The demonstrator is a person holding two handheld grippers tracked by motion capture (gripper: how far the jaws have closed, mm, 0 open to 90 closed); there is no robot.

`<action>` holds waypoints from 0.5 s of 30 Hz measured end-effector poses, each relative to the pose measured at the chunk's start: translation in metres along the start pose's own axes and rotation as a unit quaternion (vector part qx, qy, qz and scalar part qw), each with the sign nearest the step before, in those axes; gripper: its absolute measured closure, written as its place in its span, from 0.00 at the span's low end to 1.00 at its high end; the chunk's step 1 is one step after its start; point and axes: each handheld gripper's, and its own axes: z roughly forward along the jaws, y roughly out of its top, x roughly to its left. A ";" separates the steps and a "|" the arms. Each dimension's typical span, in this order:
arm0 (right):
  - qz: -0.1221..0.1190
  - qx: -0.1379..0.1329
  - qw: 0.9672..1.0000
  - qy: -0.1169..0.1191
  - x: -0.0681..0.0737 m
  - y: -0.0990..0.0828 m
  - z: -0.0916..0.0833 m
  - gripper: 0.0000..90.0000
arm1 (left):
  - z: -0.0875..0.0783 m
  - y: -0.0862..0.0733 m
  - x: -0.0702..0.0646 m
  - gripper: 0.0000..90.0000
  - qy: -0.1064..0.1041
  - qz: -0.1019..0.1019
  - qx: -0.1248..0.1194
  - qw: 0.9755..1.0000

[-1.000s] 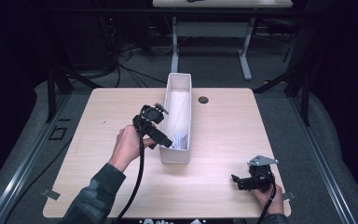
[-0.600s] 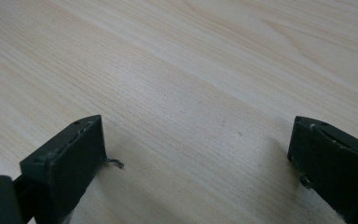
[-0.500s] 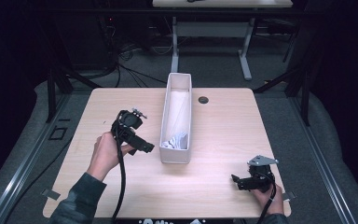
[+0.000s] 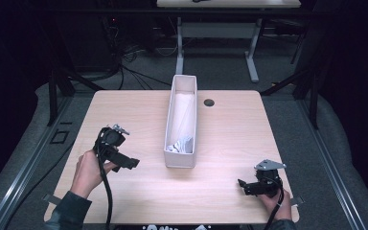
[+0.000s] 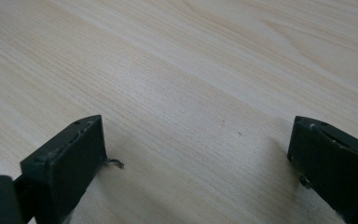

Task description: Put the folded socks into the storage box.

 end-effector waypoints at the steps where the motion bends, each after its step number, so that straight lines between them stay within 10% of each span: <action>1: 0.000 0.000 1.000 0.000 0.000 0.000 0.000 0.04 | 0.003 -0.005 0.002 0.00 0.001 -0.005 0.000 1.000; 15: 0.000 0.000 1.000 0.000 0.000 0.000 0.000 0.04 | 0.027 -0.060 0.027 0.00 0.030 -0.032 -0.037 0.998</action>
